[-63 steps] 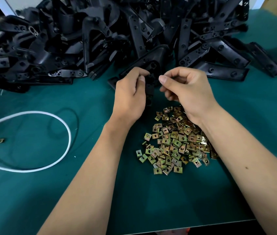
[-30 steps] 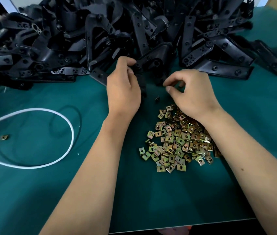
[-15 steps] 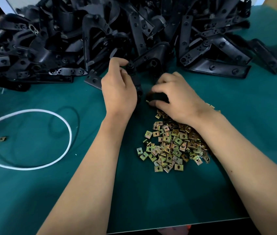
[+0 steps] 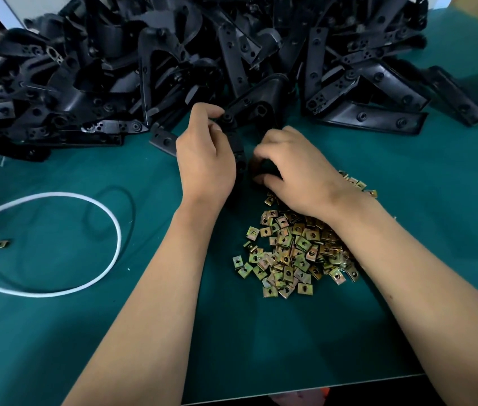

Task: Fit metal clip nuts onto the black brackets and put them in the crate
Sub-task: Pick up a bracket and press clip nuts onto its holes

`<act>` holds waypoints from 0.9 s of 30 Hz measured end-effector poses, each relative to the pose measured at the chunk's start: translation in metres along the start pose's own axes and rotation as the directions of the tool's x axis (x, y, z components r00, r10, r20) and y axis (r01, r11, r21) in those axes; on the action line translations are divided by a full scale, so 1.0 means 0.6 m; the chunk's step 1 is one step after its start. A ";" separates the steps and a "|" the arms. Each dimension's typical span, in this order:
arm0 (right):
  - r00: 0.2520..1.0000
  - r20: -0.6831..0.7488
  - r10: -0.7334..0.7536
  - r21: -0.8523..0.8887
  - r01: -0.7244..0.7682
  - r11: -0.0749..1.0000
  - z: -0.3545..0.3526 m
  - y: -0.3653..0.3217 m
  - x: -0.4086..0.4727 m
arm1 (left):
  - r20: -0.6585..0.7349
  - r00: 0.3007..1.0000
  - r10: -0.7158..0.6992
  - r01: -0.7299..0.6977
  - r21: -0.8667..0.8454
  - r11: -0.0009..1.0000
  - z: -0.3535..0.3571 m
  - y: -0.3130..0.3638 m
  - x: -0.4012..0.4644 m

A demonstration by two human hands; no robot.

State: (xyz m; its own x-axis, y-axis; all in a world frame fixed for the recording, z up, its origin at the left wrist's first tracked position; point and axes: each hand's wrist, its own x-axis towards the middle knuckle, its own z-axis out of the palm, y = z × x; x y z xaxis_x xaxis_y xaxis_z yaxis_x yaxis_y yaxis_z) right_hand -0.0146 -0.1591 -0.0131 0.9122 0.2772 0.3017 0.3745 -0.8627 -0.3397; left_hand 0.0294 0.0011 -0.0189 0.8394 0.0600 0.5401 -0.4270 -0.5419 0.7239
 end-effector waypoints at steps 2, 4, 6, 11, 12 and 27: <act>0.997 -0.049 0.057 0.085 -0.053 0.995 -0.001 0.002 -0.002 | 0.009 1.000 0.017 -0.017 -0.014 1.000 0.000 0.000 0.000; 0.978 -0.126 0.169 0.277 -0.128 0.952 -0.005 0.001 -0.003 | 0.020 0.999 0.039 -0.039 -0.028 0.999 0.002 0.002 -0.001; 0.937 -0.208 0.280 0.460 -0.159 0.874 -0.010 0.002 0.000 | 0.043 0.996 0.081 -0.079 -0.036 0.996 0.003 0.005 -0.003; 0.813 -0.143 0.565 0.911 -0.115 0.397 -0.015 -0.001 0.001 | 0.111 0.972 0.206 -0.204 -0.031 0.978 0.009 0.013 -0.008; 0.805 -0.088 0.587 0.951 -0.108 0.291 -0.014 -0.003 0.000 | 0.121 0.968 0.222 -0.220 -0.030 0.975 0.012 0.014 -0.009; 0.795 0.050 0.605 0.960 -0.205 0.189 -0.015 -0.009 -0.001 | 0.151 0.954 0.260 -0.256 -0.046 0.966 0.016 0.016 -0.012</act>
State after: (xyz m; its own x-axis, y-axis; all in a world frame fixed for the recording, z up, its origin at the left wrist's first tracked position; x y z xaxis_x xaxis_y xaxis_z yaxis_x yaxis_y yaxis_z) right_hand -0.0185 -0.1587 -0.0032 0.9600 -0.2799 -0.0106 0.0435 0.1863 -0.9815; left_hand 0.0228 -0.0124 -0.0201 0.7404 -0.2105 0.6384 -0.6427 -0.4999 0.5805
